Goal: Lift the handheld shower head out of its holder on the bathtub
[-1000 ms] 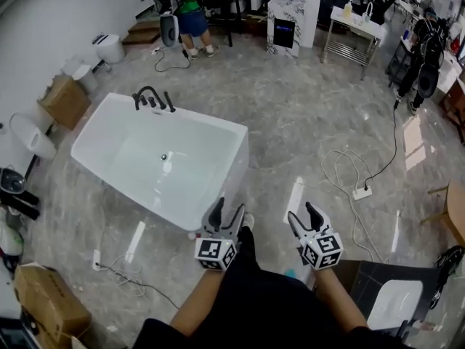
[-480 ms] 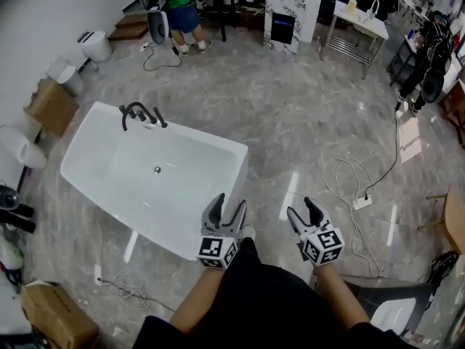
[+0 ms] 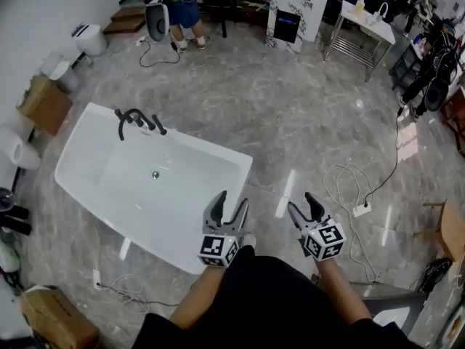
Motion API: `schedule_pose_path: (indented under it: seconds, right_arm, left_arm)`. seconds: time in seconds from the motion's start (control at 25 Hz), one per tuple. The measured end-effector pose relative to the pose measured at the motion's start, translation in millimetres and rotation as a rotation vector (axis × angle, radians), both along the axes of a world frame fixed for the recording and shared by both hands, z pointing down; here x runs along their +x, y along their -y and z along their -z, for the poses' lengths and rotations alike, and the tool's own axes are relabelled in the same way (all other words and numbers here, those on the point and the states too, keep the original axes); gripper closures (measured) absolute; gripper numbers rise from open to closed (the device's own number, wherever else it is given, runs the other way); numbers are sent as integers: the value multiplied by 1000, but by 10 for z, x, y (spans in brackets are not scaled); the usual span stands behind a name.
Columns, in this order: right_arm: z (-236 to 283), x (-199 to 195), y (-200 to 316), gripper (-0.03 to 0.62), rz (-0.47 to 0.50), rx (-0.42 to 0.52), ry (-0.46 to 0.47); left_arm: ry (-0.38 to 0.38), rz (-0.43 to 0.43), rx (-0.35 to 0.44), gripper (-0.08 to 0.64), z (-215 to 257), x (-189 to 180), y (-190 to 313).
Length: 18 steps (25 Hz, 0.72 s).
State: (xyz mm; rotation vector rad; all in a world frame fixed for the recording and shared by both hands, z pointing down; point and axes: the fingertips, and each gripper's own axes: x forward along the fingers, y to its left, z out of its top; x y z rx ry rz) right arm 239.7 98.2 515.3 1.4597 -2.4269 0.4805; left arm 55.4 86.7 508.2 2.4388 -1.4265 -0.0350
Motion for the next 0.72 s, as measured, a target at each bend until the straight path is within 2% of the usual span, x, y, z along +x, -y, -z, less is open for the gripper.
schedule_pose_path:
  seconds: [0.24, 0.48, 0.72]
  right_arm:
    - [-26, -239, 483, 362, 3, -6, -12]
    - [-179, -679, 567, 362, 65, -42, -1]
    - [-254, -672, 782, 362, 69, -57, 16]
  left_arm:
    - [-40, 10, -6, 324, -47, -182, 337]
    - [-49, 23, 6, 324, -47, -376, 531]
    - [-52, 70, -21, 324, -136, -517, 625]
